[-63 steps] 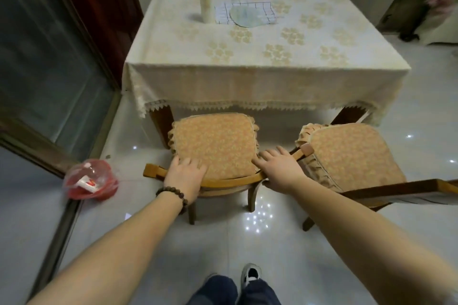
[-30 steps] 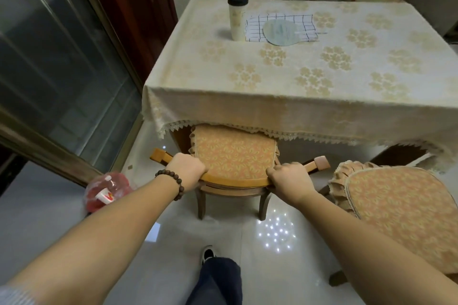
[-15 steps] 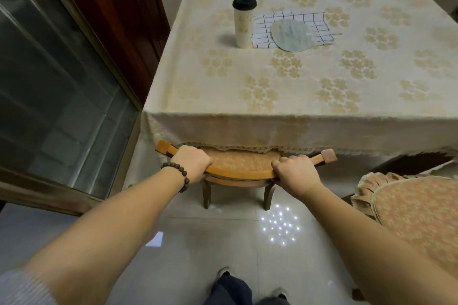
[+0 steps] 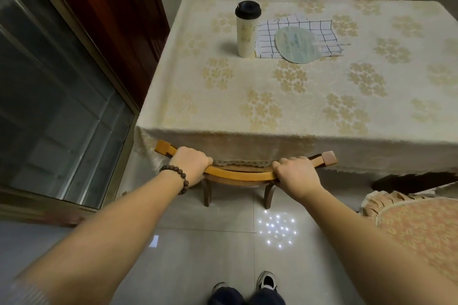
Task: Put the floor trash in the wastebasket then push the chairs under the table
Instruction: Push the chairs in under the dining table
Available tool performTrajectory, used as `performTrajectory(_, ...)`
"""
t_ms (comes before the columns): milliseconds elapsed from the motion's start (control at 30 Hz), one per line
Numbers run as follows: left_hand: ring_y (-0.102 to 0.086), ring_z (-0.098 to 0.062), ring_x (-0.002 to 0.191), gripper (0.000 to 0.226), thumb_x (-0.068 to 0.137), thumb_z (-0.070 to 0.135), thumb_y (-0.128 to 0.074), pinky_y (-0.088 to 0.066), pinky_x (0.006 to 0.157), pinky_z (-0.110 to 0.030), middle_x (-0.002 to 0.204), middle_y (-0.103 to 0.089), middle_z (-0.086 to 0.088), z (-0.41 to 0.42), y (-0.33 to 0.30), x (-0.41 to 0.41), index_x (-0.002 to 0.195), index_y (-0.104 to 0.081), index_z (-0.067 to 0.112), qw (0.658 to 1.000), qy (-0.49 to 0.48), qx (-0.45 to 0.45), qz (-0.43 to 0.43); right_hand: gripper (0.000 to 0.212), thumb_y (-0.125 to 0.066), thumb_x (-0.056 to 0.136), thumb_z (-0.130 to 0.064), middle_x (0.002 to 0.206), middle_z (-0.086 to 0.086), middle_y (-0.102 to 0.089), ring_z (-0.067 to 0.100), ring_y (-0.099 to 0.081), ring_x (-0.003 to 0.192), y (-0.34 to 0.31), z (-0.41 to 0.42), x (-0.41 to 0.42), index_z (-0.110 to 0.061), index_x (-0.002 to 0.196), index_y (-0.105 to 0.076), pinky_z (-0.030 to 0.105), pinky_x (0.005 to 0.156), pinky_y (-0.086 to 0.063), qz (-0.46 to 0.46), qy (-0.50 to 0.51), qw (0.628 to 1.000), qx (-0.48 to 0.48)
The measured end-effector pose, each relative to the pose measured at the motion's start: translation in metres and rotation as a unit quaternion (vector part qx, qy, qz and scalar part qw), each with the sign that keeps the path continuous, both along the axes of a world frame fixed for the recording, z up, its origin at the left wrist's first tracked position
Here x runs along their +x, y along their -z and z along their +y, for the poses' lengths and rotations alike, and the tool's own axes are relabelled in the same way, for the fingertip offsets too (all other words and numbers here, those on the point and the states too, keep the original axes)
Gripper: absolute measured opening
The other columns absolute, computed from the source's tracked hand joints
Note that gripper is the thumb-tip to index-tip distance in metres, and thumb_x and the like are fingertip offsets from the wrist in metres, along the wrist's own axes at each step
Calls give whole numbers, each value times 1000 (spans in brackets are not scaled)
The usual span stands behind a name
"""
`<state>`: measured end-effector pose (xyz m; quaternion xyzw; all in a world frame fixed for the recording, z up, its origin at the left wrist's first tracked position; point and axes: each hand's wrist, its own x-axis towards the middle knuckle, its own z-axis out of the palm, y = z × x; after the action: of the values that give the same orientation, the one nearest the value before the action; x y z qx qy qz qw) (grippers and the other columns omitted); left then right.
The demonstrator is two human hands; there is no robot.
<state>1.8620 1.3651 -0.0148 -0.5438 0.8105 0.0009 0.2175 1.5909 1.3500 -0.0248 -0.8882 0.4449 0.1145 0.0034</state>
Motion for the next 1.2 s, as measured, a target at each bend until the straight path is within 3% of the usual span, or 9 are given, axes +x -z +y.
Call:
performTrajectory(467,-61,-21,80,12,95,34,-49,-38,65,-31,87,-64,3,-21,3,-16,100,-56,26,999,-53,-11,3,7,-59,86,-28,80,-1,-58,20,-53,72,-2,-50,-11,-22,90,-56,32,63,-45,12,-46,999,0)
performTrajectory(567,-59,-21,91,22,92,41,-50,-41,74,-34,98,-63,2,-21,6,-19,107,-53,25,998,-61,-28,16,13,-62,84,-30,83,0,-60,22,-56,76,1,-58,-13,-21,92,-58,32,64,-44,3,-54,999,-8)
performTrajectory(667,-52,-21,111,59,81,67,-51,-38,92,-38,119,-57,2,-20,13,-17,122,-48,25,995,-67,-47,50,24,-73,72,-32,85,1,-63,25,-60,82,8,-56,-15,-20,90,-60,36,77,-49,-17,-44,998,-49)
performTrajectory(733,-41,-21,128,79,76,77,-46,-31,105,-41,136,-48,1,-22,13,-16,135,-43,26,994,-68,-48,67,39,-73,73,-36,100,3,-65,26,-61,93,15,-53,-14,-21,106,-60,39,83,-49,-23,-19,998,-48)
performTrajectory(800,-28,-21,139,85,77,77,-44,-20,115,-42,149,-36,0,-24,13,-15,143,-33,26,994,-73,-44,71,53,-68,79,-40,116,4,-63,25,-62,92,21,-53,-12,-22,126,-50,37,78,-50,-1,-6,1000,-31)
performTrajectory(900,-20,-21,144,88,79,74,-46,-12,119,-42,155,-26,-1,-28,13,-9,147,-24,25,995,-63,-39,66,56,-55,87,-48,126,5,-58,24,-63,88,22,-53,-7,-24,136,-40,34,73,-48,9,-1,1000,-17)
performTrajectory(1000,-15,-21,145,92,78,74,-48,-8,119,-44,157,-21,-2,-39,12,9,149,-18,25,996,-59,-38,54,74,-46,84,-67,136,8,-53,27,-59,110,21,-49,8,-22,141,-35,39,89,-46,-22,11,999,-27)
performTrajectory(1100,-9,-21,147,97,75,79,-44,-7,119,-47,159,-14,-3,-49,12,25,150,-12,28,996,-62,-45,45,83,-45,80,-72,150,8,-36,28,-34,138,21,-47,27,-24,145,-31,52,112,-24,-57,27,996,-60)
performTrajectory(1200,-7,-22,147,99,74,80,-44,-8,118,-48,160,-9,-2,-49,15,25,151,-6,31,995,-68,-59,53,83,-43,79,-76,151,8,-35,28,-31,140,22,-52,31,-26,145,-33,57,114,-16,-64,29,994,-87)
